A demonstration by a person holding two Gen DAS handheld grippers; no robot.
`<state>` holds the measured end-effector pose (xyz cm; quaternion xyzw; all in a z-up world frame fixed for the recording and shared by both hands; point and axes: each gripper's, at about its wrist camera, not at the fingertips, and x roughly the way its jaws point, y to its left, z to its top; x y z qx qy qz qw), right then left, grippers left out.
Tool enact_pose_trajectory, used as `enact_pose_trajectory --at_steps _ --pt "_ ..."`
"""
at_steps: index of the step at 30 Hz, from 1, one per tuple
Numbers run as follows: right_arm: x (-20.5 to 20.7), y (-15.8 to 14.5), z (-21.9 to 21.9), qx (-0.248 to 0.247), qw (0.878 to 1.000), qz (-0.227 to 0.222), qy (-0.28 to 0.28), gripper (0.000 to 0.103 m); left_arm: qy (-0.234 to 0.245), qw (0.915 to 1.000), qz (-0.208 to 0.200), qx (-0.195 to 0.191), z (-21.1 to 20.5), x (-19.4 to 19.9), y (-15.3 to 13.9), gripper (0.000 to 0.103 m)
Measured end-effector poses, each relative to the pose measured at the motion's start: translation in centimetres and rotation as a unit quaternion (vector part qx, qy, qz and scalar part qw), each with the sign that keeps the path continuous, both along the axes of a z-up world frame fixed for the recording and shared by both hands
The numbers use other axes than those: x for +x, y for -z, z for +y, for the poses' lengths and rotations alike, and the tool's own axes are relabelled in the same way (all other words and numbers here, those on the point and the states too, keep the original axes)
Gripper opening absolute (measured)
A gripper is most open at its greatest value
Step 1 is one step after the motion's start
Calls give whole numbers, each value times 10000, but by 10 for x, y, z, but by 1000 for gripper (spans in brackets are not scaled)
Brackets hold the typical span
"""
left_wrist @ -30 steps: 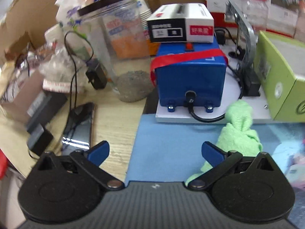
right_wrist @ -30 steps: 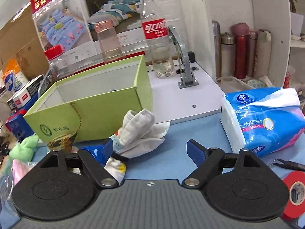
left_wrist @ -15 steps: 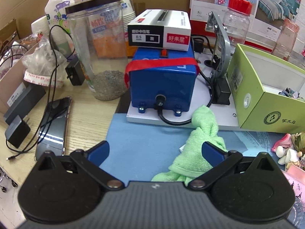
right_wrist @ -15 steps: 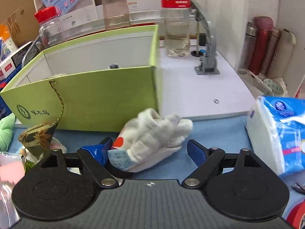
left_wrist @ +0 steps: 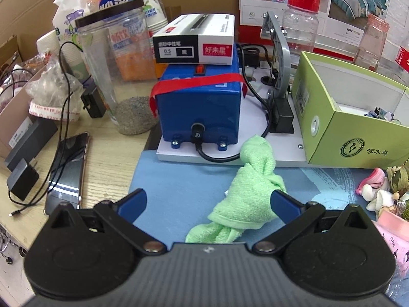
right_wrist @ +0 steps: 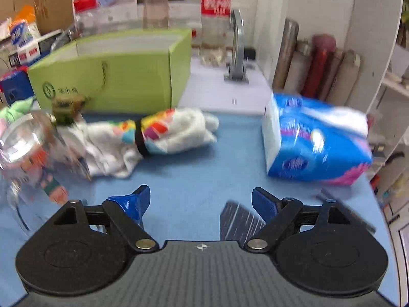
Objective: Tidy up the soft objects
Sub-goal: 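Grasp the green towel with the left tool while the right tool grasps the cartoon sock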
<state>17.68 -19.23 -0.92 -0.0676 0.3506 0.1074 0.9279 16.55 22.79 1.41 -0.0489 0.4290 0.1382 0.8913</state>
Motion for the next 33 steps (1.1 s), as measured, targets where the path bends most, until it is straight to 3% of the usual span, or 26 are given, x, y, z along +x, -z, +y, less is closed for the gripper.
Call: enact_pose_trajectory --at_steps 4,6,10,16,19,23,27,31,33 --pt "32 -18 19 552 9982 -215 -22 74 -39 10000 36 10 0 1 1 102" --pt "54 -22 31 759 9971 -108 26 74 -41 10000 42 6 1 2 2 102" --pt "89 -6 61 172 9995 180 204 74 -100 9999 26 -118 7 2 4 102" --pt "101 29 64 -160 9971 721 199 74 -100 9997 40 -231 9 -1 4 102" --pt "90 29 42 103 9964 838 122 75 -103 9998 -32 -184 9 -6 -1 102" --pt "65 26 26 -253 9953 828 -423 75 -132 9997 -34 -215 8 -8 -4 102" --pt "35 24 6 -389 9941 857 -536 75 -72 9998 2 -204 1 -9 -4 102" --pt "-1 20 -13 -388 9964 510 -548 75 -32 9999 54 -150 -5 -10 -1 102" --pt "-19 9 -26 -102 9993 246 -278 76 -21 9999 41 -146 -5 -11 -1 102"
